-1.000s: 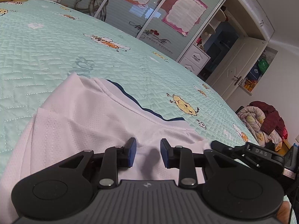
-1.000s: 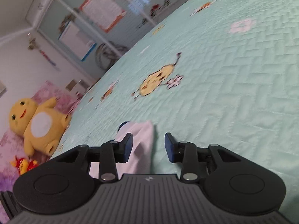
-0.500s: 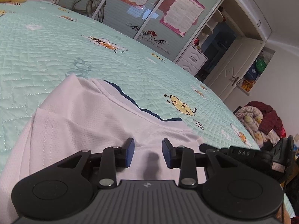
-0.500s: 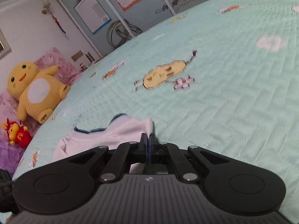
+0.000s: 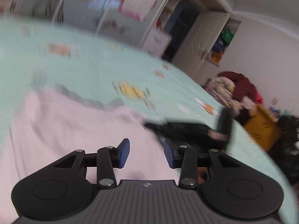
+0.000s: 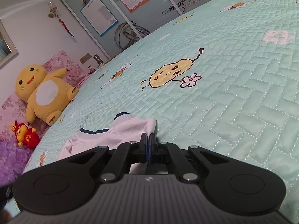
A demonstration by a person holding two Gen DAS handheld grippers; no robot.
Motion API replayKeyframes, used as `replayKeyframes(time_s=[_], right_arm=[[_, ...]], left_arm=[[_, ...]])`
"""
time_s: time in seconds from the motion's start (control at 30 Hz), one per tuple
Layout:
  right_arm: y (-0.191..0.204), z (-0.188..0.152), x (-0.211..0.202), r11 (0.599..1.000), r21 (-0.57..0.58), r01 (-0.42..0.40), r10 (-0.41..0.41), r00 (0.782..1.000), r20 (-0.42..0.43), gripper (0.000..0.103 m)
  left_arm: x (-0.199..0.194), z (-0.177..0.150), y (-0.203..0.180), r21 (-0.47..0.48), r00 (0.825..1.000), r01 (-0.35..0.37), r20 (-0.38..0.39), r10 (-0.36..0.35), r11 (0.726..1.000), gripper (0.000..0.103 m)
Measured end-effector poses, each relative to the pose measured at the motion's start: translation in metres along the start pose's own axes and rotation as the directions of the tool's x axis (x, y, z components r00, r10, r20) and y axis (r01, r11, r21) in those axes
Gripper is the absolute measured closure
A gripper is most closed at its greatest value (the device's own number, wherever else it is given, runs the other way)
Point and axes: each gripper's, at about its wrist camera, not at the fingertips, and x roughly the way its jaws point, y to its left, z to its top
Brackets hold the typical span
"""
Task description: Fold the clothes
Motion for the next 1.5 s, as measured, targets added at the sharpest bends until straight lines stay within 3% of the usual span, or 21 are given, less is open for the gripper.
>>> replayKeyframes(time_s=[0.07,0.13,0.2,0.43,0.57,0.63,0.7,0.83,0.93,1.03,1.17,1.2,1.27,1.3,1.5], right_arm=[[0.001,0.001,0.000,1.000,-0.002,0.002,-0.002,1.000,0.000,0.103],[0.003,0.001,0.000,1.000,-0.006,0.004,-0.004,1.000,0.001,0.103],[0.002,0.002,0.000,1.000,-0.002,0.001,-0.001,1.000,0.003,0.103],[0.001,0.003,0.000,1.000,0.014,-0.015,0.015,1.000,0.001,0.103],[0.002,0.003,0.000,1.000,0.014,-0.011,0.011,1.000,0.003,0.103],[0.002,0.003,0.000,1.000,0.016,-0.012,0.012,1.000,0.003,0.103],[0.002,0.003,0.000,1.000,0.019,-0.012,0.012,1.000,0.001,0.103],[0.001,0.004,0.001,1.000,0.024,-0.016,0.016,1.000,-0.001,0.103],[0.002,0.004,0.001,1.000,0.020,-0.013,0.013,1.000,-0.001,0.103],[0.003,0.004,0.001,1.000,0.018,-0.010,0.010,1.000,-0.001,0.103],[0.004,0.005,0.002,1.000,0.015,-0.006,0.006,1.000,-0.003,0.103],[0.004,0.005,0.002,1.000,0.016,-0.006,0.006,1.000,-0.003,0.103],[0.003,0.005,0.002,1.000,0.017,-0.006,0.006,1.000,-0.003,0.103],[0.003,0.005,0.003,1.000,0.017,-0.007,0.007,1.000,-0.003,0.103],[0.001,0.005,0.003,1.000,0.025,-0.011,0.011,1.000,-0.005,0.103]], left_arm=[[-0.006,-0.016,-0.018,0.023,0.998,0.026,-0.061,-0.025,0.999,0.066],[0.009,-0.041,-0.030,0.043,0.989,-0.003,-0.148,0.009,0.999,0.068],[0.023,-0.061,-0.040,0.062,0.980,-0.022,-0.199,0.034,0.998,0.083],[0.022,-0.072,-0.045,0.057,0.990,-0.031,-0.136,0.038,0.998,0.082],[0.016,-0.069,-0.039,0.018,0.996,-0.088,-0.013,0.088,0.996,0.082],[0.036,-0.077,-0.030,-0.044,0.997,-0.050,-0.057,0.048,0.998,0.085],[0.042,-0.077,-0.034,-0.045,0.997,-0.001,-0.077,-0.003,0.999,0.085],[0.035,-0.069,-0.041,-0.030,0.996,-0.035,-0.081,0.033,0.999,0.085],[0.029,-0.067,-0.044,-0.010,0.998,-0.056,0.002,0.056,0.998,0.082],[0.053,-0.074,-0.037,-0.009,0.999,-0.026,-0.040,0.026,1.000,0.074],[0.047,-0.061,-0.031,-0.120,0.998,-0.024,-0.054,0.018,0.992,0.075],[0.041,-0.060,-0.034,-0.116,0.999,-0.029,-0.037,0.024,0.993,0.073],[0.039,-0.064,-0.042,-0.065,1.000,-0.011,0.002,0.011,0.998,0.060],[0.048,-0.067,-0.042,-0.061,1.000,-0.014,-0.020,0.013,0.998,0.058],[0.053,-0.060,-0.039,-0.141,0.999,0.010,-0.041,-0.016,0.990,0.064]])
